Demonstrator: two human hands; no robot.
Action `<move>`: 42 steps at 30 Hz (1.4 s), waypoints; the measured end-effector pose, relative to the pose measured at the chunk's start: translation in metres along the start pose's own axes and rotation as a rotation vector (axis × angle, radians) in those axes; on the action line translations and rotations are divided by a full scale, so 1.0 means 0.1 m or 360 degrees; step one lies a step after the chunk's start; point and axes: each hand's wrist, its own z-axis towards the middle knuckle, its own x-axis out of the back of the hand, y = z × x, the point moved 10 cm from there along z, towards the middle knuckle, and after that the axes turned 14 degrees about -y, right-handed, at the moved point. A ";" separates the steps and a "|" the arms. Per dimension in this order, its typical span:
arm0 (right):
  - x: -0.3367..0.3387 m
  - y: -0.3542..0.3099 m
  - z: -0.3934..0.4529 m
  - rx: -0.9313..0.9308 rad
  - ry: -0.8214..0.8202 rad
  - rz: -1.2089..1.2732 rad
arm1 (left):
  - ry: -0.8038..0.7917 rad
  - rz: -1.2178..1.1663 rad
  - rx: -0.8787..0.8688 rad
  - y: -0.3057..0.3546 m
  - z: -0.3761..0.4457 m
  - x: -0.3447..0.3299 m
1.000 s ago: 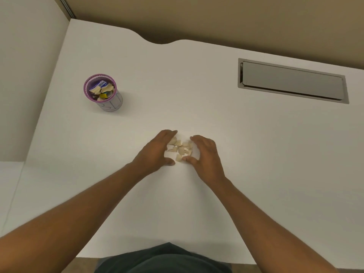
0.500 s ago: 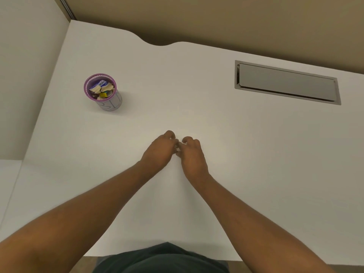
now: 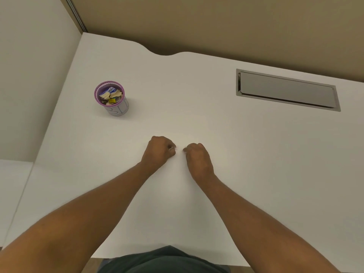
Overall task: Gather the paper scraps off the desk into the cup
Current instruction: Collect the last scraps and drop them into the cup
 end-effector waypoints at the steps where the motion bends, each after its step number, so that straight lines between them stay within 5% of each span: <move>1: 0.02 0.01 -0.02 0.0011 0.0042 0.0067 | 0.0052 -0.0199 0.0053 -0.10 -0.04 0.08; 7: -0.02 0.10 0.05 -0.0071 -0.0026 0.0171 | 0.0364 -0.0992 0.0088 -0.39 -0.43 0.80; 14: 0.01 0.08 0.05 -0.0110 -0.0007 0.0100 | 0.0933 -0.0689 0.0085 -0.40 -0.61 2.42; 19: 0.02 0.04 0.04 -0.0086 -0.0017 0.0057 | 0.0785 -0.0126 0.0334 -0.48 -0.23 2.78; 28: -0.01 0.06 0.02 -0.0064 -0.0034 0.0038 | 0.0385 0.0683 0.0477 -0.53 0.30 2.42; 42: -0.03 0.08 0.00 -0.0089 -0.0152 0.0086 | 0.0251 0.0870 0.0413 -0.28 0.17 2.55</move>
